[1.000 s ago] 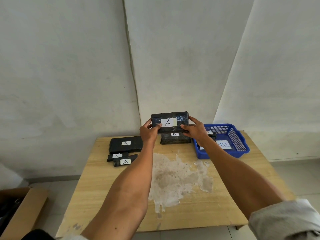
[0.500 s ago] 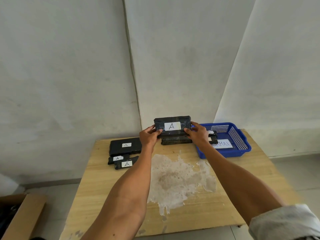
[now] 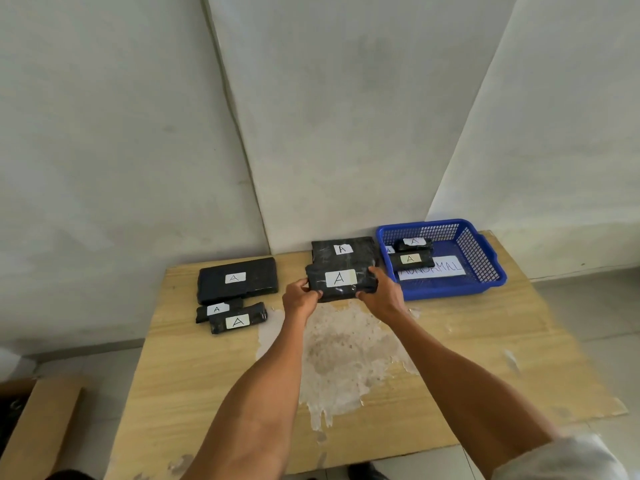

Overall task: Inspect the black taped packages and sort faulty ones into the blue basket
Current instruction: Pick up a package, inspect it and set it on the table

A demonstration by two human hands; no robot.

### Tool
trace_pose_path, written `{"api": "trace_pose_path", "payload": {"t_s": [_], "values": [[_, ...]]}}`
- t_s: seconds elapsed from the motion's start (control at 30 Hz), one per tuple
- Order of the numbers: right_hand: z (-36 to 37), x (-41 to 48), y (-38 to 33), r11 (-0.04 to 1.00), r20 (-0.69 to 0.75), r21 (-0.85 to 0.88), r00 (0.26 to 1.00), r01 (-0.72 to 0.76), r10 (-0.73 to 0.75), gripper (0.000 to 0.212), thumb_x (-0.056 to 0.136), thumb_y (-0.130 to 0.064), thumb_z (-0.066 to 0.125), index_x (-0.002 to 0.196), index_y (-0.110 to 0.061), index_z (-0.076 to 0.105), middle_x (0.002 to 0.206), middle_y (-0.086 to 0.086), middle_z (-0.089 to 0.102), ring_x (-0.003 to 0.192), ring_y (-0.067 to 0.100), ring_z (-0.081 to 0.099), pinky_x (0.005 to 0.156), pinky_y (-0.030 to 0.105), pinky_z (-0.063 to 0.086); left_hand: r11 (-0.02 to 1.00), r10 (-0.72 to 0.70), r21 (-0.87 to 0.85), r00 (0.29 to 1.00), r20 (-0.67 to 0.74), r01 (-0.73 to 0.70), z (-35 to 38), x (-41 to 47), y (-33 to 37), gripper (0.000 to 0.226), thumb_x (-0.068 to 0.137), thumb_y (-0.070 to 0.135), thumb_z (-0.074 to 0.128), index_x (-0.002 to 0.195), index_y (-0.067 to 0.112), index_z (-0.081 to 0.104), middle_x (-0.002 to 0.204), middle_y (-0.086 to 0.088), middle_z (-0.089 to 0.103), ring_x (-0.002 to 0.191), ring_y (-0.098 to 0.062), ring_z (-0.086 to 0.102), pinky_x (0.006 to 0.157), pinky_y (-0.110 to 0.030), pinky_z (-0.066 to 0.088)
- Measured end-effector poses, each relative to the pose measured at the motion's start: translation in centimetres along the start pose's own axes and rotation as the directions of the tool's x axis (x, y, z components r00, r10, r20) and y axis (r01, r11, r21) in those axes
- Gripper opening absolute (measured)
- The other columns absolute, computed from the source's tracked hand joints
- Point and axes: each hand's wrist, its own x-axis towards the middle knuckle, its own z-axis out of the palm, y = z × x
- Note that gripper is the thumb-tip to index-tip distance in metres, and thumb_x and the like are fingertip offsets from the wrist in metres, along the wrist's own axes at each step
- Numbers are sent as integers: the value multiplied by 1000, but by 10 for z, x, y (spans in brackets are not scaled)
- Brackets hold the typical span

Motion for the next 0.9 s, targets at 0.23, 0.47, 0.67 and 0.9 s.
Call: {"api": "trace_pose_path", "payload": {"t_s": [0.23, 0.47, 0.67, 0.9], "values": [[37, 59, 32, 990, 103, -96, 988, -103, 113, 64, 85, -16, 74, 145, -15, 49, 131, 16, 53, 118, 32, 54, 102, 41, 47, 992, -95, 87, 993, 68, 89, 39, 45, -8, 44, 88, 11, 70, 132, 12, 63, 128, -8, 67, 113, -23, 61, 87, -24, 45], [61, 104, 58, 977, 156, -121, 969, -173, 190, 61, 86, -12, 68, 144, -14, 49, 138, 17, 44, 122, 37, 50, 105, 44, 45, 982, -169, 103, 979, 114, 157, 75, 90, -19, 45, 86, 12, 72, 130, 18, 65, 125, -3, 70, 115, -22, 61, 93, -26, 47], [73, 127, 75, 968, 198, -204, 963, -143, 184, 70, 85, -15, 71, 149, -18, 42, 161, 18, 24, 139, 37, 40, 109, 43, 41, 980, -198, 52, 971, 135, 193, 100, 109, -24, 54, 87, 13, 71, 139, 21, 57, 130, -2, 66, 116, -20, 60, 92, -26, 45], [74, 138, 81, 952, 205, -296, 968, -79, 145, 78, 87, -17, 71, 154, -20, 33, 168, 14, -3, 154, 31, 12, 113, 38, 36, 972, -220, -57, 970, 107, 227, 113, 124, -29, 58, 83, 12, 74, 137, 22, 56, 126, -1, 68, 107, -14, 61, 85, -21, 43]]}}
